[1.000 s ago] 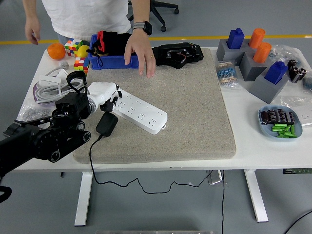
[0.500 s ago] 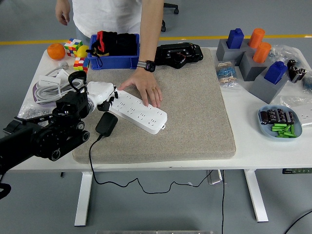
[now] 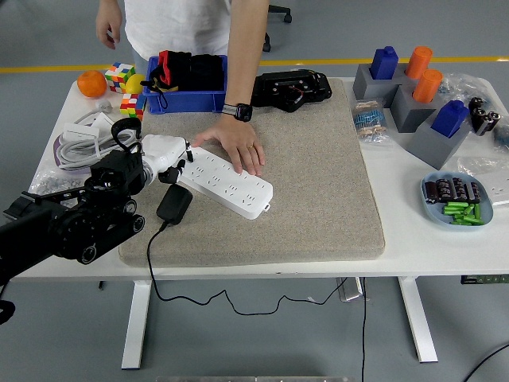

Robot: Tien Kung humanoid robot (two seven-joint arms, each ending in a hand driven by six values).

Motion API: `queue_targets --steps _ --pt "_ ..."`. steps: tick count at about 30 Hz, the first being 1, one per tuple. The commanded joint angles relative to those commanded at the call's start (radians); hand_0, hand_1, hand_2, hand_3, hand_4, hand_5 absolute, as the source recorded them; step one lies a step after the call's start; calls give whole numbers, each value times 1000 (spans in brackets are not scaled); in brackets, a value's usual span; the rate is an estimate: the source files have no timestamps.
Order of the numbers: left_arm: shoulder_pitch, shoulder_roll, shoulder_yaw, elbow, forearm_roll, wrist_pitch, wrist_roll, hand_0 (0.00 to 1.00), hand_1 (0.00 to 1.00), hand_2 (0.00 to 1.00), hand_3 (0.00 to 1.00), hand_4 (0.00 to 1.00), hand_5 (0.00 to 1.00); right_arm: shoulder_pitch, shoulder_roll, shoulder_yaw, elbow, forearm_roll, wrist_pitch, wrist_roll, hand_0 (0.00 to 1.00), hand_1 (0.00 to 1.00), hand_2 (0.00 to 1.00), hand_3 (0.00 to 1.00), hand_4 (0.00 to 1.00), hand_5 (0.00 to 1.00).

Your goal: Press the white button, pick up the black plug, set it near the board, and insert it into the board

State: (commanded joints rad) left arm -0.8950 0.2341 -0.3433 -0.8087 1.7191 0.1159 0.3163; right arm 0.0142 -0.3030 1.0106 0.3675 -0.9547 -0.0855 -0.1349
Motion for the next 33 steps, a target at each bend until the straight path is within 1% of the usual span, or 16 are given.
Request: queue_targets --steps 4,6,7,11,12,13,15,18,19,22,24,25,28,30,31,33 --pt "17 21 -92 -47 44 35 -27 2 2 97 635 261 2 2 -1 4 1 -1 0 1 576 534 548 509 641 387" --pt "32 34 -138 -82 61 45 -34 2 2 97 635 261 2 3 0 7 2 -2 0 1 576 534 548 509 641 387" --pt "48 44 -171 -113 68 50 -36 49 10 160 663 378 2 2 0 9 2 -3 0 1 576 533 548 509 641 387" --pt "94 68 -247 -199 73 66 -38 49 10 160 663 378 2 0 2 9 0 -5 0 0 576 533 548 509 641 387" --pt "118 77 -271 -232 71 73 -38 49 10 160 663 378 2 0 2 10 0 -5 0 0 576 533 548 509 641 387" --pt "131 82 -285 -252 71 76 -37 196 229 390 659 618 2 -1 3 10 0 -5 0 0 576 534 548 509 642 388" --pt "190 102 -337 -324 59 95 -38 196 229 390 659 618 2 -2 4 14 1 -7 -1 0 576 534 548 509 642 388" --pt "259 115 -380 -396 81 117 -42 196 229 390 659 618 2 -4 5 18 0 -9 -1 1 576 534 548 509 642 388" --pt "283 117 -394 -414 105 122 -43 639 626 589 744 731 52 -5 6 20 -1 -10 -2 0 575 534 548 509 642 387" --pt "358 129 -439 -473 111 134 -44 639 626 589 744 731 52 -10 9 24 0 -11 -2 1 575 534 548 509 642 387" --pt "387 134 -453 -497 108 134 -41 639 626 589 744 731 52 -11 10 23 0 -12 -1 -1 575 534 548 509 642 387" --pt "413 140 -467 -521 102 133 -39 788 780 734 797 832 164 -11 11 22 0 -13 0 -1 576 534 548 509 641 388" --pt "473 151 -488 -571 97 130 -24 788 780 734 797 832 164 -8 9 27 3 -14 -2 1 576 534 548 509 641 388" --pt "497 154 -492 -587 97 129 -17 788 780 734 797 832 164 -5 8 27 5 -15 -2 2 576 534 548 509 641 388" --pt "511 154 -495 -593 97 132 -15 794 820 793 828 972 412 -4 7 28 6 -15 -2 2 576 534 547 509 641 388" --pt "532 149 -498 -591 100 141 -13 794 820 793 828 972 412 -4 6 29 6 -15 -3 2 576 534 547 509 641 388"
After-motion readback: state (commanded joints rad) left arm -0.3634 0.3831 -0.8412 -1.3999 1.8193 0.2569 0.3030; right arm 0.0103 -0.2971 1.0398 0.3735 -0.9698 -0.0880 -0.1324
